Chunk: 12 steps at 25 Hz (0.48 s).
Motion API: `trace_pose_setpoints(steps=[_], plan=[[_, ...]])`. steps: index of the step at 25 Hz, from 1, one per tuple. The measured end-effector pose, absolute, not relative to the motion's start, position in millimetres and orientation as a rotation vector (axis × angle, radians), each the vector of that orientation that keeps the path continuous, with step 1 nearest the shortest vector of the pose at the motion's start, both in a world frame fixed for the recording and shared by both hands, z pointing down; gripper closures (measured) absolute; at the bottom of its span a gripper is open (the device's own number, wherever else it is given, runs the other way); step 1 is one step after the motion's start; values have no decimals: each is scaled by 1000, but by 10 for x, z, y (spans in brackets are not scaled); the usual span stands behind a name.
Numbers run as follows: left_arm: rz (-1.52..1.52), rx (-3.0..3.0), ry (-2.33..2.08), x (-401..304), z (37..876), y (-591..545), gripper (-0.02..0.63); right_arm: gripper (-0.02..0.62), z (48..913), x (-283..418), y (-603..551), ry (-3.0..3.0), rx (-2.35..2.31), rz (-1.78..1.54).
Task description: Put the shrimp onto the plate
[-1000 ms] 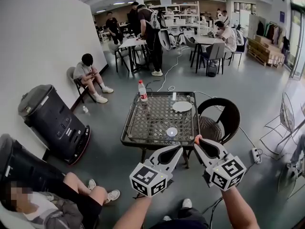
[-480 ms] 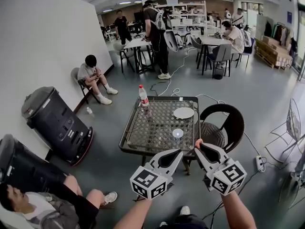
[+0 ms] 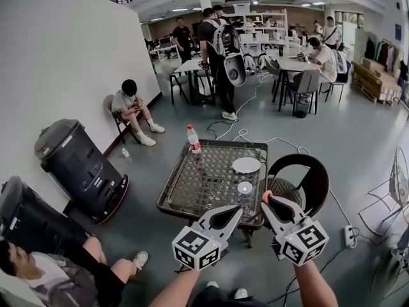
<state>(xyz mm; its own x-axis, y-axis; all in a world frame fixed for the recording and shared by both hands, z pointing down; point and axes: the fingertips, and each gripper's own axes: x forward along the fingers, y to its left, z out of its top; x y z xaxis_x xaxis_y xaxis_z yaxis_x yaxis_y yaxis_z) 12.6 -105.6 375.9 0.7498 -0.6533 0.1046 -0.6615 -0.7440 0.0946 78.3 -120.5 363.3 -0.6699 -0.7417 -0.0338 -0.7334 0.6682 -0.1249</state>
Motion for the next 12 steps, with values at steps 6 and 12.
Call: trace_pose_setpoints(steps=[6,12], plan=[[153,2817,-1063,188,3799,-1276,598,523,3661,831,-1422,2772,-1213,-167],[154,2832,-1026,267,3843,-1607,598,524,3724,878,-1721,2769,-1240,-180]])
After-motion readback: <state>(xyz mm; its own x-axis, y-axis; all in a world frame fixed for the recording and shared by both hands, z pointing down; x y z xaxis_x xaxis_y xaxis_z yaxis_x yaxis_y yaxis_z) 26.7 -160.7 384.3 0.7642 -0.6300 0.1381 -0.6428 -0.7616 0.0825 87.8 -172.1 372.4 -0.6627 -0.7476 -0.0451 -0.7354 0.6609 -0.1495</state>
